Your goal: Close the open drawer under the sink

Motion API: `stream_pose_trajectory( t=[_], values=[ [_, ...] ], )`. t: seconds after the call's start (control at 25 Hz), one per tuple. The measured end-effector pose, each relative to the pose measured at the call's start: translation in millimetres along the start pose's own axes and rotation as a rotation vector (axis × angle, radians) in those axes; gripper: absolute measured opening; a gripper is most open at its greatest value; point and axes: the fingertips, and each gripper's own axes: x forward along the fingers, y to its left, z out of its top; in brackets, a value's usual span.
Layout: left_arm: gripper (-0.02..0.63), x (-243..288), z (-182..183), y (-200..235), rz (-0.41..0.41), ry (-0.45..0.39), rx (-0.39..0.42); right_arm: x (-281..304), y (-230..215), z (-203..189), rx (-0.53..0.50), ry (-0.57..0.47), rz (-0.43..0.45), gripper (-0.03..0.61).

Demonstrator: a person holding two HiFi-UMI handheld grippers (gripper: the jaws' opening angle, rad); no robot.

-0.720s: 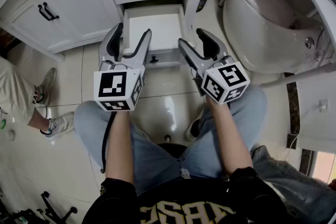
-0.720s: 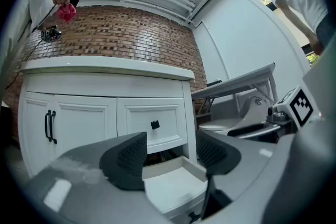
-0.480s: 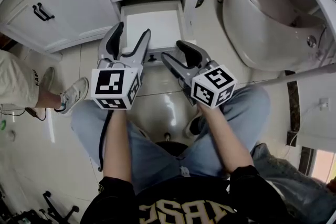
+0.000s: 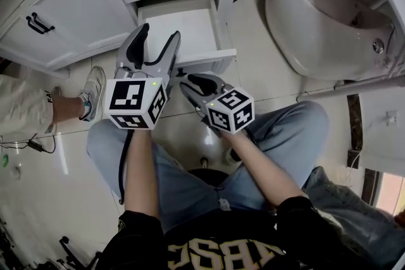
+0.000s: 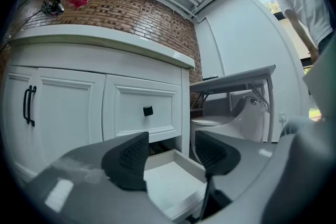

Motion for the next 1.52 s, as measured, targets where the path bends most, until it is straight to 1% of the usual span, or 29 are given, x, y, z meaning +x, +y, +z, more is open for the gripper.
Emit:
stream_pose_trajectory(
  t=[0.12,0.28,0.36,0.4,0.68,0.76,0.92,1.08,1.24,1.44,1.52],
  values=[
    [0.279,5,-2,3,0.000,0.003,-0.002,9,-12,-13,0.037,0.009,-0.040,0.103],
    [0.279,9,-1,13,0.008,-0.002,-0.026,18,-28,-14,0.078,0.011,-0.095,0.076],
    [0.278,8,0,16,0.013,-0.007,-0.033,19,-35,-14,0.078,0.023,-0.122,0.023],
    [0.278,8,1,17,0.016,-0.009,-0.038,20,-37,-13,0.075,0.027,-0.131,0.012],
    [0.278,5,4,27,0.038,-0.013,-0.060,33,-52,0,0.037,0.024,-0.187,0.012],
    [0.278,2,3,30,0.045,-0.009,-0.064,38,-57,3,0.014,0.028,-0.203,0.012],
    [0.272,-5,-3,35,0.057,0.008,-0.061,50,-67,11,-0.080,0.053,-0.243,0.012],
    [0.272,-14,-6,44,0.077,0.019,-0.058,61,-81,21,-0.105,0.083,-0.258,0.012],
    [0.268,-21,-7,51,0.092,0.020,-0.059,75,-94,35,-0.174,0.139,-0.293,0.012],
    [0.268,-30,-7,57,0.123,0.024,-0.057,84,-103,41,-0.294,0.250,-0.349,0.012],
    [0.268,-30,-7,61,0.128,0.026,-0.062,89,-107,46,-0.310,0.253,-0.347,0.012]
  ],
)
